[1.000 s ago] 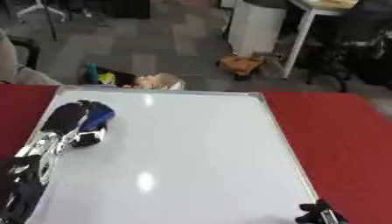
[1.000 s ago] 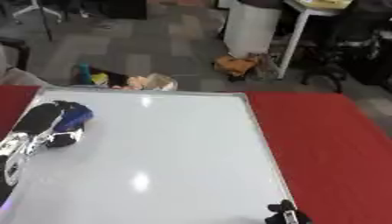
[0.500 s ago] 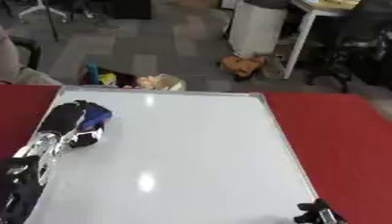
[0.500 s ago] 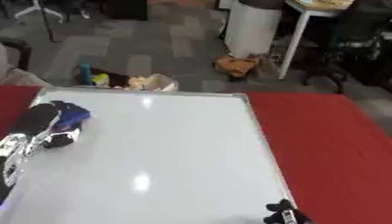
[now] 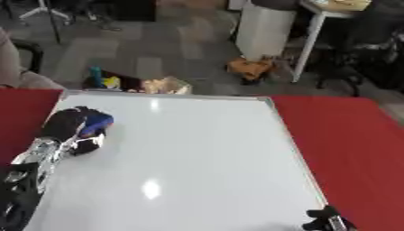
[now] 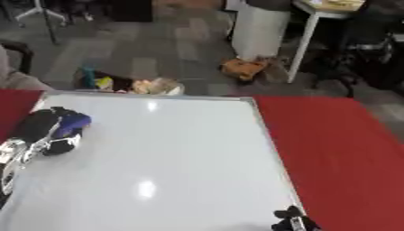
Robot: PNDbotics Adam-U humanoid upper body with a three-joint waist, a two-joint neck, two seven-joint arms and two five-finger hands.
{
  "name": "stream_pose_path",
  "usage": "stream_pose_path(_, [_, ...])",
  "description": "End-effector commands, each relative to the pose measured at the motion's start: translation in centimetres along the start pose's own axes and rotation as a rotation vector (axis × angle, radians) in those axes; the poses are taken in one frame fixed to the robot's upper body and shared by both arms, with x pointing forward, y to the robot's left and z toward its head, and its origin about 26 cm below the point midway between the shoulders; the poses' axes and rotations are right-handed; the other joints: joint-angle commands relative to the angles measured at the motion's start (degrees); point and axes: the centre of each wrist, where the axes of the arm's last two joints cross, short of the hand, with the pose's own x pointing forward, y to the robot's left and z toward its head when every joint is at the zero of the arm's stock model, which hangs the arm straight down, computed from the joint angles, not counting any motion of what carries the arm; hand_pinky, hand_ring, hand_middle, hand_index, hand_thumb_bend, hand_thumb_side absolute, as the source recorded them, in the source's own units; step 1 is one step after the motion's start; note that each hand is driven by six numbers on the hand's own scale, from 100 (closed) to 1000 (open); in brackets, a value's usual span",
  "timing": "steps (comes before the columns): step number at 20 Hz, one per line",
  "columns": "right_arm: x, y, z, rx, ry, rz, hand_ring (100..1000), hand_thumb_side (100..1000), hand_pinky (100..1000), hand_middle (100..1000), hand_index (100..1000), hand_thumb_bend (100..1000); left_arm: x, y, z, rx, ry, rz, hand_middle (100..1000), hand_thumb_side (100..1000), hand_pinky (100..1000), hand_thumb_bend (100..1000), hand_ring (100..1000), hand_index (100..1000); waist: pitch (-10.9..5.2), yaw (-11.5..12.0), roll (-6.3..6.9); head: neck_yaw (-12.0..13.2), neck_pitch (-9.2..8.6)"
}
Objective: Wipe the whiteboard clean with a brush.
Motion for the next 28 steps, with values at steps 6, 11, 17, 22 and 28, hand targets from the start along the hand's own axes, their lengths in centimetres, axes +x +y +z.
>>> stream_pose_path(6, [0.4,-0.1,-0.1,0.003,-0.019,0.010,633,898,599,477,680,100,1.4,-5.9,2.5,-0.256,-0.081,-0.053,648,613,670,104,642,853,0.15,0.32,-0.14,-0.26,-0.24])
stream_pose_path(11, [0.5,-0.2,-0.1,0.007,-0.020,0.010,633,896,599,477,680,100,2.5,-5.5,2.1,-0.270,-0.127,-0.012,645,622,667,100,636,858,-0.04,0.42,-0.37,-0.19,-0.31])
stream_pose_path(17, [0.5,-0.2,-0.1,0.010,-0.020,0.008,633,895,600,477,680,100,4.8,-4.6,1.2,-0.255,-0.201,0.006,641,625,665,100,631,857,-0.15,0.12,-0.51,0.00,-0.26])
stream_pose_path(22, [0.5,-0.1,-0.2,0.012,-0.020,0.007,633,896,599,477,680,100,6.9,-3.8,0.6,-0.233,-0.284,-0.002,642,611,666,100,632,857,-0.15,-0.24,-0.34,0.11,-0.22])
stream_pose_path(28, [0.5,-0.1,-0.2,0.012,-0.018,0.006,633,898,599,477,680,100,8.7,-2.9,0.3,-0.162,-0.363,-0.075,653,503,674,149,645,844,-0.10,-0.51,-0.25,0.21,-0.17])
